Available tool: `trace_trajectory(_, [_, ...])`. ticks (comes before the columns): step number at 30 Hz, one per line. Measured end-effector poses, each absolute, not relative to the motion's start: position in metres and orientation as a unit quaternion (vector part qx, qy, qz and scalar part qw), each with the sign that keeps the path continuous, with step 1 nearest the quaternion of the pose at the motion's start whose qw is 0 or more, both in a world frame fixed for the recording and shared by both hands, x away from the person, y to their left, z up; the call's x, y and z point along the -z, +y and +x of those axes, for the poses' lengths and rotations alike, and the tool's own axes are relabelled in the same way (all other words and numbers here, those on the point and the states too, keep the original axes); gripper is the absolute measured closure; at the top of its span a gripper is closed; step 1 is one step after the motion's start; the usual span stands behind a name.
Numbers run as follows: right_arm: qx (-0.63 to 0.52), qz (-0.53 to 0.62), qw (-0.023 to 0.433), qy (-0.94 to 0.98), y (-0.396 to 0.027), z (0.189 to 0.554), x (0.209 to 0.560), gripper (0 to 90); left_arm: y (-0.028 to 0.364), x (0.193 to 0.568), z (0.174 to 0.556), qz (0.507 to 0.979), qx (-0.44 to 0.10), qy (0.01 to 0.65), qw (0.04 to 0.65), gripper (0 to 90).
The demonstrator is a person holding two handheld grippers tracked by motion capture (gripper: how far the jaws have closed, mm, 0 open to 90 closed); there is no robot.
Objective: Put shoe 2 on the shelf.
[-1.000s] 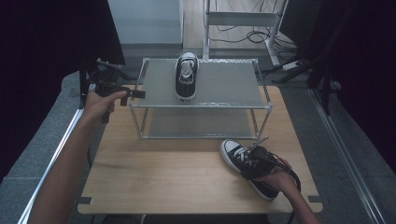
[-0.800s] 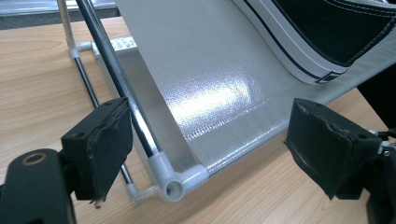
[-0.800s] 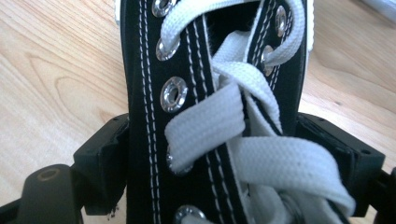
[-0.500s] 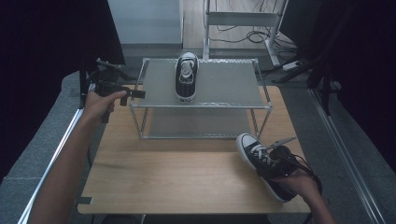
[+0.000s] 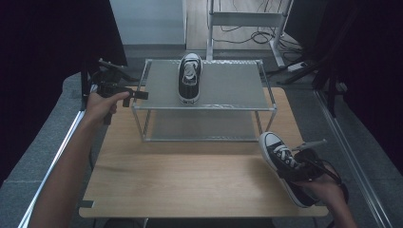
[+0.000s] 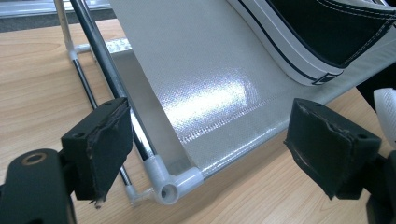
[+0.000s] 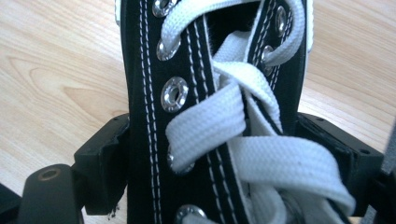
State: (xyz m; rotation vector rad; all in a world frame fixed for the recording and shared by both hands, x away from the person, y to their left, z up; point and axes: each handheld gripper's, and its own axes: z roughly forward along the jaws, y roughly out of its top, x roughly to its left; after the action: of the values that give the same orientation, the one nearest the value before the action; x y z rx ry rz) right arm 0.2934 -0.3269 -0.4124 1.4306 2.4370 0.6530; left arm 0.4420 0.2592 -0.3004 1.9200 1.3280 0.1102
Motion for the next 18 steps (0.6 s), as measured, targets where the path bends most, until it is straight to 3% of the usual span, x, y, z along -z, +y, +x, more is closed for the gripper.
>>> trace_trajectory(18, [-0.245, 0.520, 0.150, 0.804, -0.352, 0.296, 0.386, 16.5, 0.257, 0.301, 0.443, 0.759, -0.042, 0.521, 0.389, 15.0])
